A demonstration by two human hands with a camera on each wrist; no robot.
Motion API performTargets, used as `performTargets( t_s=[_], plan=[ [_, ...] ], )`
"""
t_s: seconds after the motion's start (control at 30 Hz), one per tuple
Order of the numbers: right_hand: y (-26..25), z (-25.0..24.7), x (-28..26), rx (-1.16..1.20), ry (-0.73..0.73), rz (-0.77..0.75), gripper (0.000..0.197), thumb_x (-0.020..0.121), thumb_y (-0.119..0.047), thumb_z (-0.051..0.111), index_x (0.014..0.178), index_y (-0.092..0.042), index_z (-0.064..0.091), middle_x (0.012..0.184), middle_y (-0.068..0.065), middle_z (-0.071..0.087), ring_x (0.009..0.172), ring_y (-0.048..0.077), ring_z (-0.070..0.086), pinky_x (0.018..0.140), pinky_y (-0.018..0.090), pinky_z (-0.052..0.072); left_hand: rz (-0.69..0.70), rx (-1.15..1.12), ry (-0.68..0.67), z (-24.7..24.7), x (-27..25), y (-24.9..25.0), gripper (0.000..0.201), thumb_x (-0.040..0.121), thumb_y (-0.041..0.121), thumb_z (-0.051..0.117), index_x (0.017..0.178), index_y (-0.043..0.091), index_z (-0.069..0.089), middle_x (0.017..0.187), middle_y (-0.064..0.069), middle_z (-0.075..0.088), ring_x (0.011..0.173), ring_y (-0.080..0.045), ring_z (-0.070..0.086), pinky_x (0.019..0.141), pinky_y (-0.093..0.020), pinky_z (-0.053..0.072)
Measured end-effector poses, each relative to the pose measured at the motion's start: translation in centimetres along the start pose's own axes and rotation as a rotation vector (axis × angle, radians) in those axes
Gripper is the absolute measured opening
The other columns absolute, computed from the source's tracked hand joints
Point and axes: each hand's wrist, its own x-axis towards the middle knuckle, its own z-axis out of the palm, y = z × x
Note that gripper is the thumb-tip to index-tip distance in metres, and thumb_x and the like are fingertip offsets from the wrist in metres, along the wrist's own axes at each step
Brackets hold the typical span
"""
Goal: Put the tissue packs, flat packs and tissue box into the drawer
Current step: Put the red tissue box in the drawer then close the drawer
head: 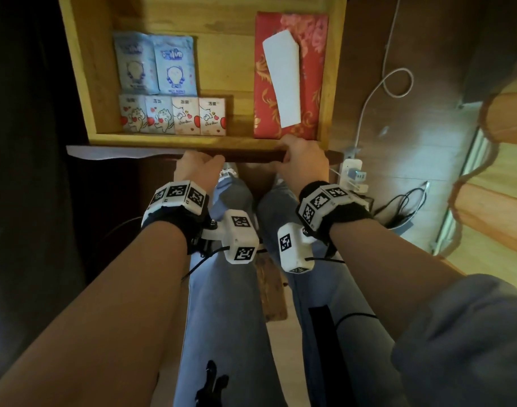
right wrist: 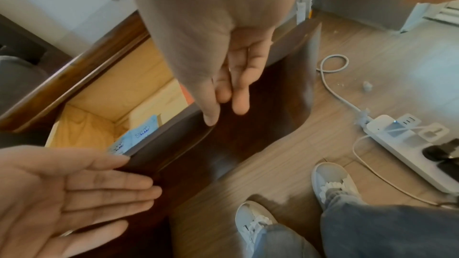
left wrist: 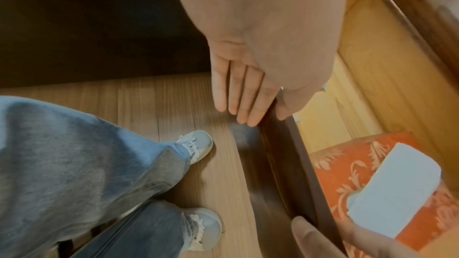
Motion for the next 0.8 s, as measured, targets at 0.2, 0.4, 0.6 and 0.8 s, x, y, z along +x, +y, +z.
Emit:
performTargets(
  t_s=[0.2, 0.4, 0.6, 0.8],
  plan=[
    [-0.7, 0.9, 0.5, 0.015, 0.115, 0.097, 0.028, 0.073, -0.031, 0.072, 0.099, -0.022, 0.064, 0.094, 0.005, 0.071, 0.093, 0.026, 0.065, 0.082, 0.038, 0.053, 0.069, -0.056, -0.06, -0.8, 0.7, -0.4, 0.038, 0.091, 0.032, 0.052, 0.084, 0.0, 0.07, 0.078, -0.014, 0.061, 0.068, -0.02, 0.052, 0.068, -0.028, 0.039],
    [-2.4, 0.1, 2.3, 0.048, 0.195, 0.165, 0.028, 0.074, -0.031, 0.073, 0.098, -0.021, 0.062, 0.091, 0.004, 0.07, 0.09, 0.025, 0.065, 0.081, 0.039, 0.053, 0.144, -0.059, -0.038, -1.9, 2.3, 1.2, 0.033, 0.093, 0.03, 0.05, 0.092, 0.004, 0.07, 0.09, -0.017, 0.069, 0.082, -0.024, 0.058, 0.078, -0.03, 0.043],
    [-4.6, -1.2, 4.9, 0.236, 0.367, 0.162, 0.031, 0.076, -0.023, 0.072, 0.101, -0.016, 0.055, 0.061, -0.013, 0.048, 0.077, 0.017, 0.063, 0.074, 0.038, 0.054, 0.225, -0.121, 0.007, -4.0, 4.9, 3.7, 0.023, 0.092, 0.027, 0.052, 0.103, 0.017, 0.069, 0.104, -0.006, 0.071, 0.102, -0.021, 0.062, 0.091, -0.03, 0.046],
    [-6.1, -1.7, 8.4, 0.347, 0.444, 0.099, 0.018, 0.08, -0.027, 0.067, 0.088, -0.011, 0.063, 0.074, -0.002, 0.063, 0.077, 0.017, 0.062, 0.073, 0.037, 0.053, 0.291, -0.138, 0.109, -5.7, 8.7, 4.8, 0.024, 0.092, 0.02, 0.05, 0.109, 0.015, 0.066, 0.115, -0.012, 0.067, 0.109, -0.026, 0.06, 0.095, -0.031, 0.046]
  ],
)
